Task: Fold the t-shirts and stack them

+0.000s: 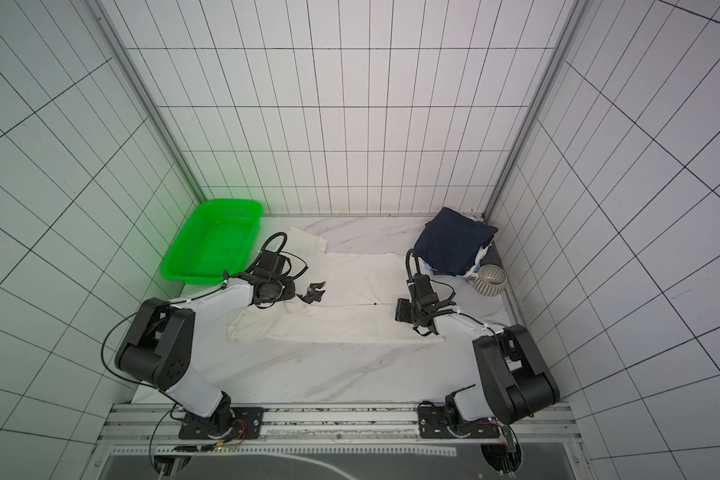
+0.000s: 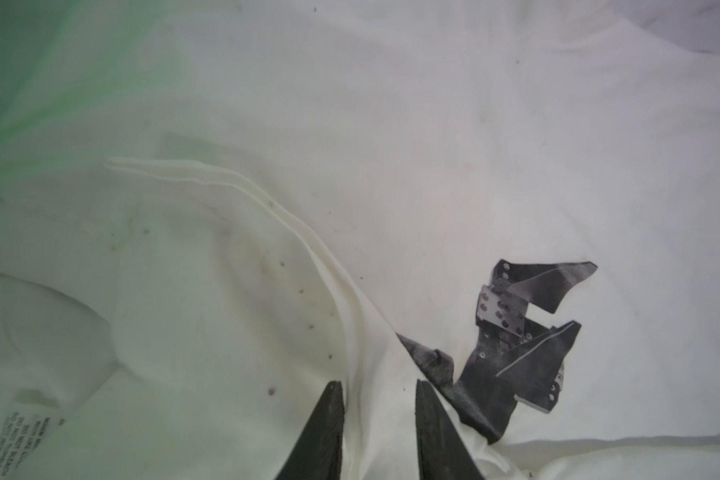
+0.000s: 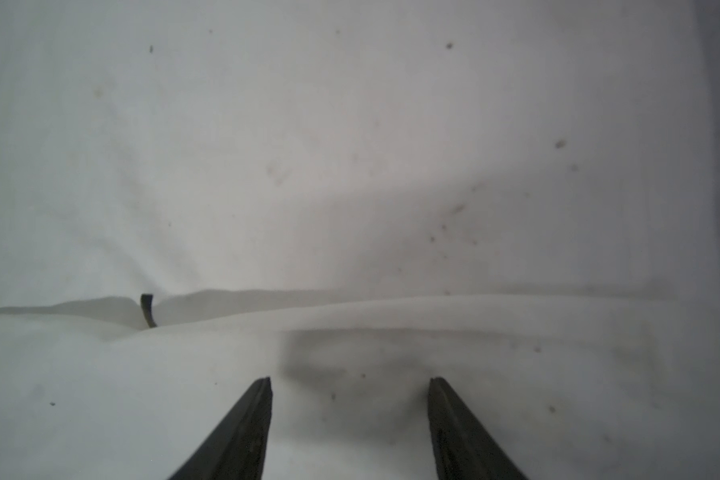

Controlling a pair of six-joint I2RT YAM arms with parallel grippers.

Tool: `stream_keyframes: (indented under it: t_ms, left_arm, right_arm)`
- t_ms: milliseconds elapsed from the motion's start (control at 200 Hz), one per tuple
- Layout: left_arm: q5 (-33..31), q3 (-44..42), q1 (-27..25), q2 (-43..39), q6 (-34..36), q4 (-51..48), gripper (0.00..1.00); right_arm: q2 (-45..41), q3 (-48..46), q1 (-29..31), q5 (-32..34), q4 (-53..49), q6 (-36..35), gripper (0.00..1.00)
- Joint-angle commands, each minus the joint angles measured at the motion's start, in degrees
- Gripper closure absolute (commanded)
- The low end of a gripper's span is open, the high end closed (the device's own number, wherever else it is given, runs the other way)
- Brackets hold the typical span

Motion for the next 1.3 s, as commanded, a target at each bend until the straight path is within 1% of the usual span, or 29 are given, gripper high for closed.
stream_keyframes:
  t_ms: [0, 95, 255, 360, 435, 465, 485, 515, 560, 615, 670, 730, 790, 870, 950, 985, 1045, 1089, 1159, 1219, 1279, 1294]
  left_arm:
    - [-1.7, 2.1, -0.4, 2.4, 1.7, -1.3, 0.76]
    - [-0.1, 4.1, -1.2, 5.8, 2.3, -1.6, 0.88]
    - [1.3, 6.2, -1.5, 8.8, 2.8, -1.6, 1.00]
    - [1.8, 7.9, -1.7, 9.1, 3.0, -2.2, 1.00]
    - [0.2, 9.3, -2.1, 8.4, 3.4, -3.9, 1.00]
    - [-1.0, 9.4, -2.1, 7.5, 3.3, -4.6, 0.93]
    - [-2.0, 9.2, -2.1, 6.7, 3.1, -4.9, 0.86]
    - [-3.3, 8.5, -2.0, 5.4, 3.0, -5.2, 0.78]
    - [-5.4, 7.0, -1.7, 3.3, 2.8, -5.3, 0.73]
    - [-7.0, 4.6, -1.1, 1.3, 2.2, -4.7, 0.65]
    - [-6.1, 2.6, 0.0, 0.6, 2.0, -3.4, 0.64]
    - [-4.8, 2.2, 0.7, 1.7, 2.2, -3.0, 0.64]
    - [-4.4, 3.1, 0.7, 3.4, 2.5, -3.2, 0.64]
    - [-3.5, 4.0, 0.7, 5.1, 2.7, -2.8, 0.58]
    - [-3.3, 5.1, 0.6, 6.5, 2.9, -2.6, 0.58]
    - [-3.1, 5.8, 0.6, 7.1, 3.1, -2.8, 0.61]
    - [-2.4, 6.8, 0.4, 7.6, 3.3, -3.1, 0.75]
    - [-2.5, 7.5, 0.1, 7.4, 3.5, -3.5, 0.81]
    - [-4.6, 8.6, -1.1, 6.7, 3.7, -5.1, 0.84]
    - [-6.0, 9.4, -2.3, 6.2, 4.0, -6.3, 0.93]
    - [-5.6, 9.6, -2.8, 6.2, 4.3, -6.4, 1.00]
    - [-5.3, 9.7, -2.9, 6.4, 4.3, -6.4, 1.00]
  right_arm:
    - [1.1, -2.5, -0.6, -0.7, 0.3, -1.0, 0.39]
    - [1.4, -2.6, -0.6, -1.0, 0.3, -1.1, 0.39]
    - [0.7, -2.9, -0.7, -0.8, 0.2, -1.2, 0.39]
    - [0.4, -2.8, -0.7, -1.0, -0.1, -1.2, 0.39]
    - [0.2, -2.7, -0.7, -1.3, -0.1, -1.1, 0.39]
    - [0.1, -2.7, -0.7, -1.6, -0.1, -1.1, 0.39]
    - [0.1, -2.8, -0.7, -1.7, -0.1, -1.1, 0.39]
    - [0.1, -2.8, -0.7, -1.8, 0.0, -1.1, 0.39]
    - [0.1, -2.8, -0.7, -1.8, 0.0, -1.2, 0.39]
    - [0.2, -2.9, -0.7, -2.0, 0.1, -1.2, 0.39]
    - [0.5, -2.7, -0.7, -2.4, 0.3, -1.2, 0.39]
    - [1.0, -2.7, -0.7, -3.1, 0.7, -1.2, 0.39]
    - [1.4, -2.5, -0.6, -3.5, 0.7, -1.3, 0.39]
    - [1.3, -2.7, -0.7, -3.4, 0.7, -1.3, 0.39]
    - [0.9, -2.9, -0.6, -3.0, 0.7, -1.2, 0.39]
    - [0.7, -3.0, -0.7, -3.0, 0.7, -1.2, 0.39]
    - [0.6, -2.9, -0.7, -3.0, 0.7, -1.3, 0.39]
    - [0.7, -2.8, -0.6, -3.0, 0.6, -1.3, 0.39]
    - [0.8, -2.9, -0.7, -3.0, 0.7, -1.3, 0.39]
    - [0.9, -2.9, -0.7, -2.9, 0.7, -1.2, 0.39]
    - [0.8, -3.0, -0.6, -2.9, 0.6, -1.1, 0.39]
    - [0.7, -3.0, -0.7, -2.9, 0.6, -1.0, 0.39]
